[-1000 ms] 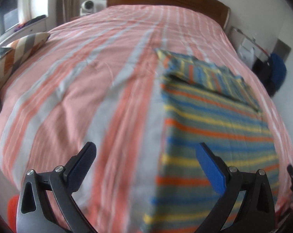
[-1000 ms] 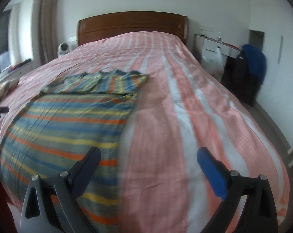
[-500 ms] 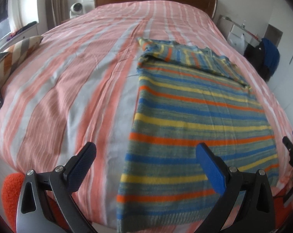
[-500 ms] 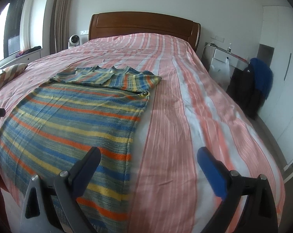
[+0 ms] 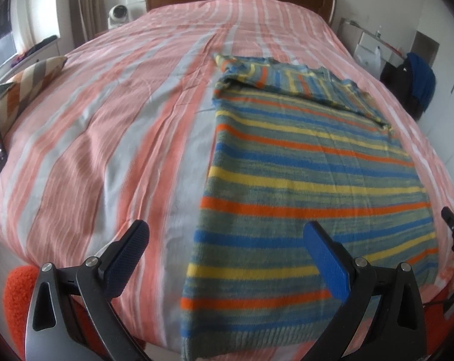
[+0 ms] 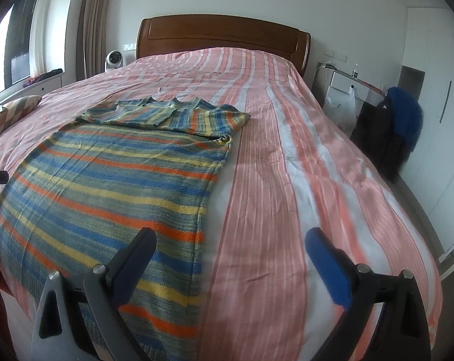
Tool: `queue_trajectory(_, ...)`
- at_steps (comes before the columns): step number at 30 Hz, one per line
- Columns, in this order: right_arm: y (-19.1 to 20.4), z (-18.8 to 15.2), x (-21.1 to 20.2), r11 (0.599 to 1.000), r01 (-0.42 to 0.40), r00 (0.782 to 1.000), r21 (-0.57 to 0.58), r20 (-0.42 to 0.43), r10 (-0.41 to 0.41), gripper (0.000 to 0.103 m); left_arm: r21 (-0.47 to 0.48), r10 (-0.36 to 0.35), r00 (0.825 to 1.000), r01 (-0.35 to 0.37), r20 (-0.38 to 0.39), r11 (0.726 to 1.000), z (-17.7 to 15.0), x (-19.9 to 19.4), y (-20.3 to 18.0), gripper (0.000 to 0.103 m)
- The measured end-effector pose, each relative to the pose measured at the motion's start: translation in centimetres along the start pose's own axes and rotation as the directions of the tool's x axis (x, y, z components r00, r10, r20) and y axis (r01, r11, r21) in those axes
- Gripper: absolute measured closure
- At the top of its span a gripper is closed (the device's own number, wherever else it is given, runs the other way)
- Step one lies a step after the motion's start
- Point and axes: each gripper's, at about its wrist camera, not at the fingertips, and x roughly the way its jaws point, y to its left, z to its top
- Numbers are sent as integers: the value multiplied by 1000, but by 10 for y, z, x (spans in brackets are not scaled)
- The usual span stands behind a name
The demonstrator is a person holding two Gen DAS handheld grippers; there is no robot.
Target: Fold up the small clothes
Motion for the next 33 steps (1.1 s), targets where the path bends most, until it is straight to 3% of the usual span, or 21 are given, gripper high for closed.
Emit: queue_trajectory(33,-4,-3,3,1000,9,1000,8,-12,-8,4,16,139,989,-139,-40,990,-2,4,12,1)
